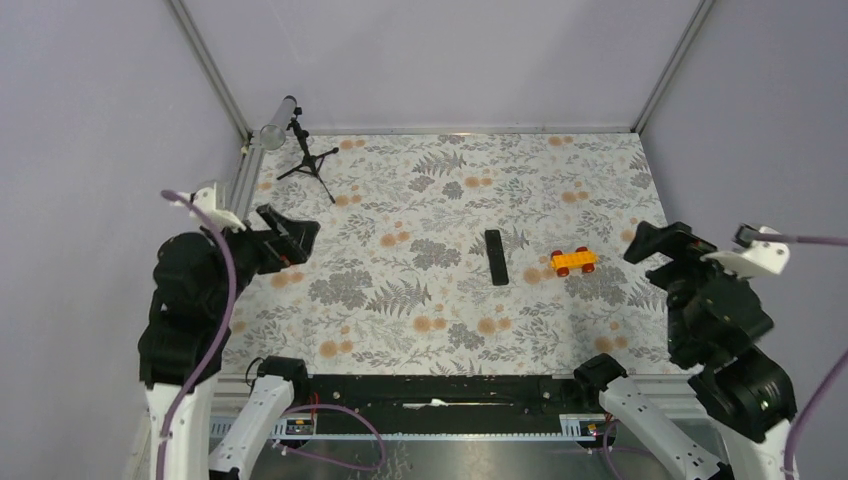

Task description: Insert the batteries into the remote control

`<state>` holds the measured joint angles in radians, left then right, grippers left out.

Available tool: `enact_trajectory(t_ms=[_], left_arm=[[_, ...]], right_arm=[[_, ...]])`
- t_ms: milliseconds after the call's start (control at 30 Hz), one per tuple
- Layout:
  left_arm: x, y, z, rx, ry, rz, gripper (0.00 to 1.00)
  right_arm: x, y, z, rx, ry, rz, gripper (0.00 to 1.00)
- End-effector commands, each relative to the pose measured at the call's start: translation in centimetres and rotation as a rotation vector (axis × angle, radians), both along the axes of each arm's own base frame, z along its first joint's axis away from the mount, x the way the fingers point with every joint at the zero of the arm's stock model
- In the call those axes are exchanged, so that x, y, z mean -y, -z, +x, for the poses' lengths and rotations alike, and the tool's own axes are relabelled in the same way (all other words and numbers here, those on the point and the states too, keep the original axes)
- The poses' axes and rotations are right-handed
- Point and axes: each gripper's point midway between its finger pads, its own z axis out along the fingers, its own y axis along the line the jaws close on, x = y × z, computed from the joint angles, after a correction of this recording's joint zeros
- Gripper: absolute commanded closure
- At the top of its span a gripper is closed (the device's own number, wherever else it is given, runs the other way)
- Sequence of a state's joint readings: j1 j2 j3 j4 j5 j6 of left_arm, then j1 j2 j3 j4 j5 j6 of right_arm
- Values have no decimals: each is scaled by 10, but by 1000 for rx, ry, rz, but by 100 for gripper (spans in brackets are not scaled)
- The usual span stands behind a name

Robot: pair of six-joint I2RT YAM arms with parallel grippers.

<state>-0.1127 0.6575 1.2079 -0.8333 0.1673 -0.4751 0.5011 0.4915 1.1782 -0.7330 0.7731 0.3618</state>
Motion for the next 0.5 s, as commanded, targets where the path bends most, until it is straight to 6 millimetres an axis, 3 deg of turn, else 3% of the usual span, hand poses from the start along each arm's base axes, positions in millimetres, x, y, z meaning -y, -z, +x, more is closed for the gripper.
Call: enact_trajectory(t_ms=[0, 233, 467], left_arm=[[-11, -28, -28, 129, -38, 4, 1], [-20, -34, -56, 184, -63, 33, 1], [-29, -33, -62, 175, -98, 55, 1]], right_arm=[[29, -15, -26, 38, 89, -23, 0], [58, -33, -52, 38, 174, -87, 0], [51, -24, -52, 32, 130, -66, 0]])
